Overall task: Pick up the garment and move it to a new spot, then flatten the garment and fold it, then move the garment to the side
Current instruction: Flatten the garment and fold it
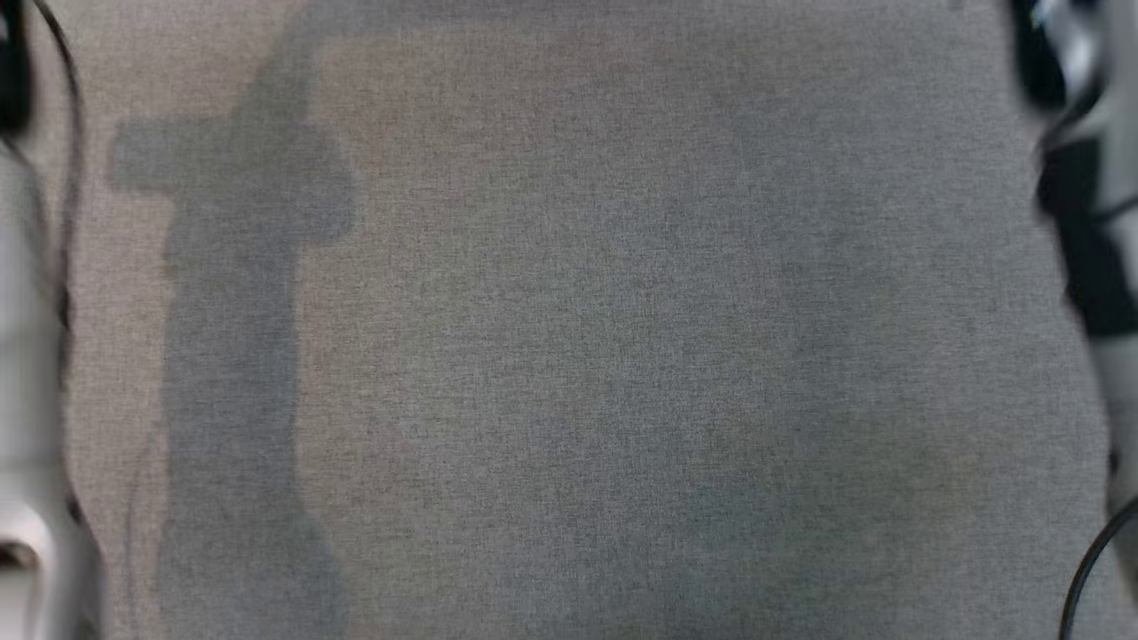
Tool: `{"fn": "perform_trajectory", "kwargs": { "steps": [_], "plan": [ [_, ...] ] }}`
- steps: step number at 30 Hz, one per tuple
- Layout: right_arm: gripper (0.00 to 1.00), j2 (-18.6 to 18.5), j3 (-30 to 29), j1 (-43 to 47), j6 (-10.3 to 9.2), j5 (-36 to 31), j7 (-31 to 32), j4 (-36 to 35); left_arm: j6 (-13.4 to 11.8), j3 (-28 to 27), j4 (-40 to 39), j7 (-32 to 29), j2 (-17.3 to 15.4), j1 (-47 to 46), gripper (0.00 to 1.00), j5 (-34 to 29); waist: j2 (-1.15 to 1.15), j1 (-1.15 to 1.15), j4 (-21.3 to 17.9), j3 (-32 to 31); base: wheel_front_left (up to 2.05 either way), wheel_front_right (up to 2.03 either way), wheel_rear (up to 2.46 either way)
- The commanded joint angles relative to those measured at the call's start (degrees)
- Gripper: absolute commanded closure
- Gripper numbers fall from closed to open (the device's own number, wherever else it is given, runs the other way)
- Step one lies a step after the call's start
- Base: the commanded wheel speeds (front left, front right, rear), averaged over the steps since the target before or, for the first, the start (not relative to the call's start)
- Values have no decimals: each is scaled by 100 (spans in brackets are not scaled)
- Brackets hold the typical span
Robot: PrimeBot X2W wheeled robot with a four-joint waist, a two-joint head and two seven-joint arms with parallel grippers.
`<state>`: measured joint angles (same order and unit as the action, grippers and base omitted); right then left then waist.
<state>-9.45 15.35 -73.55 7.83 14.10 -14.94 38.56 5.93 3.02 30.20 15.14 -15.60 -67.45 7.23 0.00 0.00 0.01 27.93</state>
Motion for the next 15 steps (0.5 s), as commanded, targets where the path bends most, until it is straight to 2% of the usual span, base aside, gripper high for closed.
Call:
{"fn": "perform_trajectory", "kwargs": {
  "steps": [1, 7, 8, 10, 15],
  "plan": [
    [100, -134, 48, 419, -61, -45, -32, -35, -72, -196, 1, -6, -29, 450, 100, 108, 0, 0, 5, -58, 0, 0, 0],
    [100, -217, 342, 2230, -61, 304, -31, -277, -48, -667, 28, -3, 510, 2417, 100, 376, 0, 0, 54, -366, 0, 0, 0],
    [100, -217, 342, 2230, -61, 304, -31, -277, -48, -667, 28, -3, 510, 2417, 100, 376, 0, 0, 54, -366, 0, 0, 0],
    [100, -292, 387, 3386, -63, 628, -30, -443, -2, -901, 72, 2, 759, 3467, 100, 363, 0, 0, 104, -669, 0, 0, 0],
    [100, -216, 423, 4221, -63, 958, -31, -730, 44, -1030, 12, 2, 907, 4227, 100, 284, 0, 0, 124, -990, 0, 0, 0]
  ]
}}
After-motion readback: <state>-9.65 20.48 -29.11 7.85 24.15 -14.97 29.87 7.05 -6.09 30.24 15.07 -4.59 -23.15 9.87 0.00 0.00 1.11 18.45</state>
